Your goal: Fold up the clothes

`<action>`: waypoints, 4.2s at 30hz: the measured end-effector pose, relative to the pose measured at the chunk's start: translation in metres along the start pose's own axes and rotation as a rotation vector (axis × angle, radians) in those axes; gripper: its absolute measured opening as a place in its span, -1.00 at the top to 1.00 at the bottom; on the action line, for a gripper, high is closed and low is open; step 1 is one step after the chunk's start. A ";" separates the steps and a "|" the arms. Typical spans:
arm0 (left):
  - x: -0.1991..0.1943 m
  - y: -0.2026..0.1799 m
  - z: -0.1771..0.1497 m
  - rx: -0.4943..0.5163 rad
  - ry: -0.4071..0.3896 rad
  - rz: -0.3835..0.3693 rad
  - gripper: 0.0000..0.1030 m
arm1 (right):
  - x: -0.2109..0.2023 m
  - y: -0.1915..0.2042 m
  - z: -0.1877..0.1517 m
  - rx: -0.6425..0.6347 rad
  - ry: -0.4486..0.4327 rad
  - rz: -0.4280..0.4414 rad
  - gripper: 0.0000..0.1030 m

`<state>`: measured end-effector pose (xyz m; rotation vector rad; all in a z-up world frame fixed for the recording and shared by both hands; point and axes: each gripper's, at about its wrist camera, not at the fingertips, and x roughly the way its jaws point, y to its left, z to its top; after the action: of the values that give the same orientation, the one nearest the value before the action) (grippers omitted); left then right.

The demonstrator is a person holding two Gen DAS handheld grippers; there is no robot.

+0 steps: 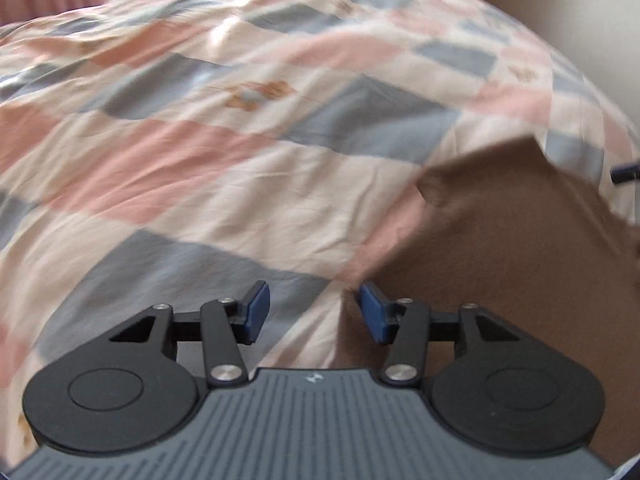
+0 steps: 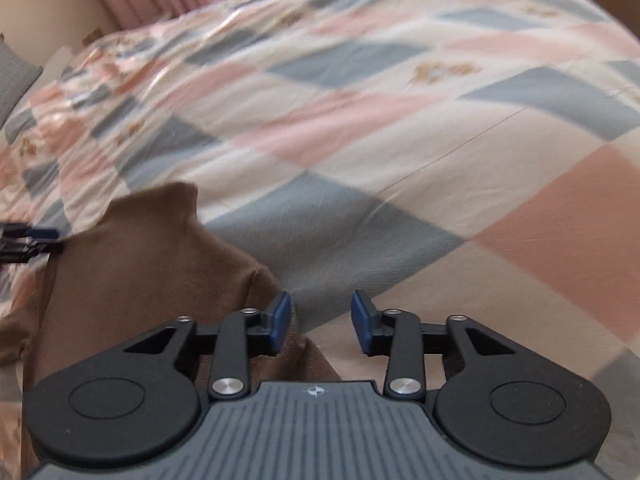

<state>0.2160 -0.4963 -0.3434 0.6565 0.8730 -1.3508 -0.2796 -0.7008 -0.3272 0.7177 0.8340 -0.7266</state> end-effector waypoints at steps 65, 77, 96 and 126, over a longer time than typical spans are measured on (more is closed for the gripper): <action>-0.443 -0.230 -0.244 -0.190 0.106 0.356 -0.18 | -0.347 0.273 -0.287 0.123 -0.040 -0.204 -0.89; -0.471 -0.247 -0.284 -0.059 0.059 0.253 -0.26 | -0.391 0.312 -0.350 0.156 -0.098 -0.296 -0.91; -0.486 -0.245 -0.308 0.003 0.036 0.207 -0.26 | -0.401 0.345 -0.381 0.159 -0.107 -0.303 -0.94; -0.498 -0.202 -0.323 -0.111 0.078 0.278 -0.26 | -0.368 0.380 -0.358 0.062 -0.042 -0.224 -0.95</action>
<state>-0.0340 0.0172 -0.0834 0.7192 0.8766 -1.0265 -0.2915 -0.1084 -0.0890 0.6684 0.8645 -0.9691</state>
